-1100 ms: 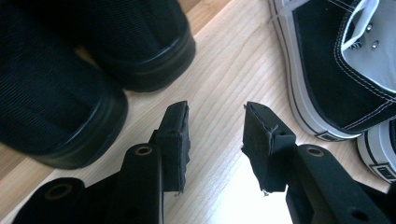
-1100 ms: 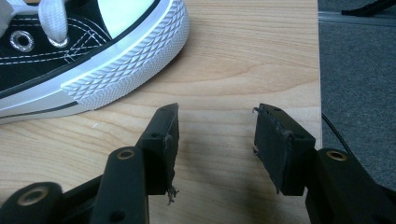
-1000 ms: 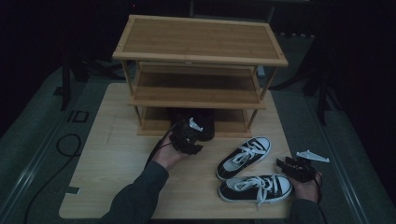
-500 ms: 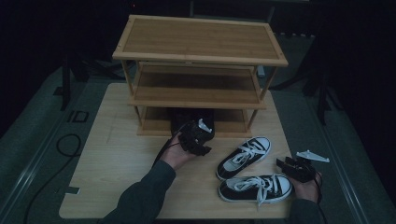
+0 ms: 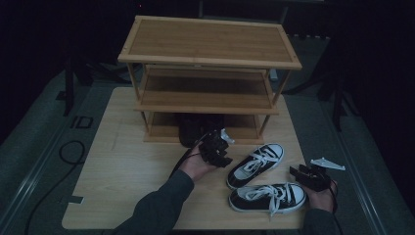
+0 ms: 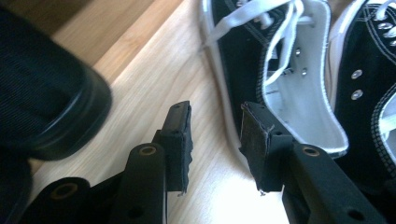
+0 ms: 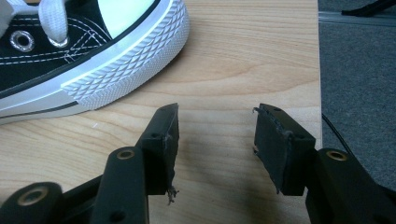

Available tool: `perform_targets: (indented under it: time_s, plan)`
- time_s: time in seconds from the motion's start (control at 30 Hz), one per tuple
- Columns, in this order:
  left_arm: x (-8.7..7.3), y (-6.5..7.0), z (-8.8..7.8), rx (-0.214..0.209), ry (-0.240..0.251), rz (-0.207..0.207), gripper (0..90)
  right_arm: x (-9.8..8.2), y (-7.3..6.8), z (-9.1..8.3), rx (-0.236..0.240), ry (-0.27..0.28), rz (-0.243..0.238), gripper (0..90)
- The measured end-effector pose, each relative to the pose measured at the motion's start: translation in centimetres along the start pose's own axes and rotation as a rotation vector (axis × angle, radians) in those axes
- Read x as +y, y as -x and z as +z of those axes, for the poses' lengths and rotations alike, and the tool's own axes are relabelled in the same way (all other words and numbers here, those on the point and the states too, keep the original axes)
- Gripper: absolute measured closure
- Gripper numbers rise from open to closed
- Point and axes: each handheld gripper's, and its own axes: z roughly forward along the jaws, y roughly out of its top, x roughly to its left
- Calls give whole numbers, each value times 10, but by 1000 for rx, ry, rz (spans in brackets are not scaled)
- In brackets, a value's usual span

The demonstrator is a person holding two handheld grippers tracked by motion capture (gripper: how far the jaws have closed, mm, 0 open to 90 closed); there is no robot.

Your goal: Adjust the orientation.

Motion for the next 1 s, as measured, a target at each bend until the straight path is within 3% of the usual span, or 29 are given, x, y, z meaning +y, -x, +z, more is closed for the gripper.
perform_targets:
  time_s: [0.23, 0.57, 1.0]
  plan:
    - [14, 14, 12, -18, -13, 44, 648, 0, 0, 0, 1, 1, 1, 492]
    - [23, 22, 33, -21, -43, 51, 752, 0, 0, 0, 2, 1, 1, 491]
    - [40, 31, 54, -6, -60, 69, 774, 0, 0, 0, 3, 2, 0, 491]
